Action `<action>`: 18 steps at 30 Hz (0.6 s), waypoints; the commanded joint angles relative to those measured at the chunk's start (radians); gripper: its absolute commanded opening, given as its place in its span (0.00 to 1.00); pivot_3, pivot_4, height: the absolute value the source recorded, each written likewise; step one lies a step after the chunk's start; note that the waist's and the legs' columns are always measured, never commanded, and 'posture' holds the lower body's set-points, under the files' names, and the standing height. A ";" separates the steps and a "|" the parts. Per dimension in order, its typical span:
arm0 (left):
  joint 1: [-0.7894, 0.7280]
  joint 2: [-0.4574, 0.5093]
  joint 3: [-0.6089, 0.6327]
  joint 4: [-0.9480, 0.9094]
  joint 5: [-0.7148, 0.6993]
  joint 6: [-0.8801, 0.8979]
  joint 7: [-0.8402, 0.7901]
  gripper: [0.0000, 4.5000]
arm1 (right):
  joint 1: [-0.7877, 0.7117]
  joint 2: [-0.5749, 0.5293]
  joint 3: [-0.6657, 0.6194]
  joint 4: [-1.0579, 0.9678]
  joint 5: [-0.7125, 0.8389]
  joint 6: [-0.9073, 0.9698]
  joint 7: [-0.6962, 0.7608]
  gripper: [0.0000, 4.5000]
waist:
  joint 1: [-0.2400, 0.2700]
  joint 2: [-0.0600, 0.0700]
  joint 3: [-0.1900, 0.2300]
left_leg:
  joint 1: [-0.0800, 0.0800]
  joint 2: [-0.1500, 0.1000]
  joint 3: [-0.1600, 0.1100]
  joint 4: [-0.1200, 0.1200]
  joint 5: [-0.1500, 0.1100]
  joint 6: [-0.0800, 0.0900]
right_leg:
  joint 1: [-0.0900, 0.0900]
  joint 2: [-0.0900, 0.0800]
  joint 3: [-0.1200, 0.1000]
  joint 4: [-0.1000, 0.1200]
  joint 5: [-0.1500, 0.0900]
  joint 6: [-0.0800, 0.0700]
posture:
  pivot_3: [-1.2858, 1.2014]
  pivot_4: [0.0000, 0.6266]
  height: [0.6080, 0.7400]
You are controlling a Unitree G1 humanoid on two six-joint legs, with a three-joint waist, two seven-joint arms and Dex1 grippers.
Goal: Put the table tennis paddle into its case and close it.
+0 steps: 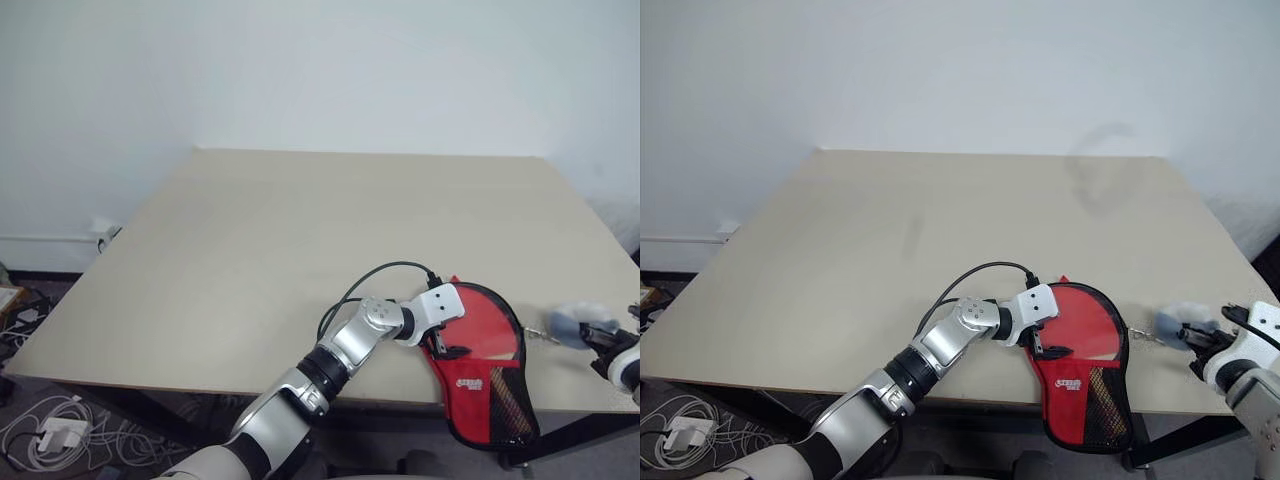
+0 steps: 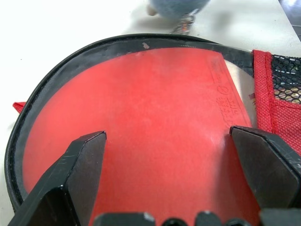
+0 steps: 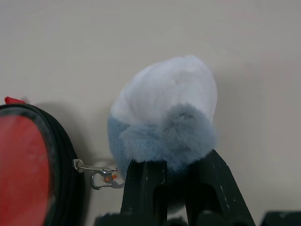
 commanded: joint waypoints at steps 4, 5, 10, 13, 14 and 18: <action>-0.021 -0.023 -0.030 0.108 0.045 0.029 0.007 1.00 | 0.140 0.026 -0.056 -0.119 0.027 -0.011 0.023 0.02 | 0.015 0.000 0.000 | 0.000 0.000 0.000 0.000 0.000 0.000 | 0.000 0.000 0.000 0.000 0.000 0.001 | 0.52 0.00 0.82; -0.022 -0.024 -0.029 0.110 0.044 0.028 0.006 1.00 | 0.165 0.031 -0.058 -0.133 0.039 -0.012 0.039 0.02 | 0.017 0.000 0.000 | 0.001 0.000 0.000 0.000 0.000 0.000 | 0.001 0.000 0.000 0.000 0.000 0.001 | 0.52 0.00 0.82; -0.025 -0.031 -0.032 0.119 0.042 0.026 0.003 1.00 | 0.318 0.056 -0.072 -0.225 0.120 -0.023 0.133 0.02 | 0.025 -0.002 -0.001 | 0.001 0.001 -0.001 0.000 0.000 0.000 | 0.001 0.000 -0.001 0.000 -0.001 0.002 | 0.52 0.00 0.82; -0.026 -0.035 -0.036 0.122 0.042 0.024 0.000 1.00 | 0.382 0.066 -0.085 -0.234 0.140 -0.043 0.162 0.02 | 0.025 -0.003 -0.002 | 0.001 0.001 -0.001 0.000 -0.001 0.000 | 0.002 0.000 -0.001 0.000 -0.001 0.002 | 0.52 0.00 0.82; -0.027 -0.037 -0.037 0.124 0.042 0.022 -0.001 1.00 | 0.405 0.069 -0.087 -0.237 0.146 -0.051 0.175 0.02 | 0.025 -0.004 -0.002 | 0.001 0.001 -0.001 0.000 -0.001 0.001 | 0.002 0.000 -0.001 0.000 -0.001 0.002 | 0.52 0.00 0.82; -0.026 -0.042 -0.044 0.127 0.043 0.019 -0.008 1.00 | 0.493 0.074 -0.085 -0.233 0.150 -0.098 0.239 0.02 | 0.028 -0.004 -0.002 | 0.001 0.001 -0.001 0.000 -0.001 0.001 | 0.002 0.000 -0.002 0.000 -0.002 0.003 | 0.52 0.00 0.82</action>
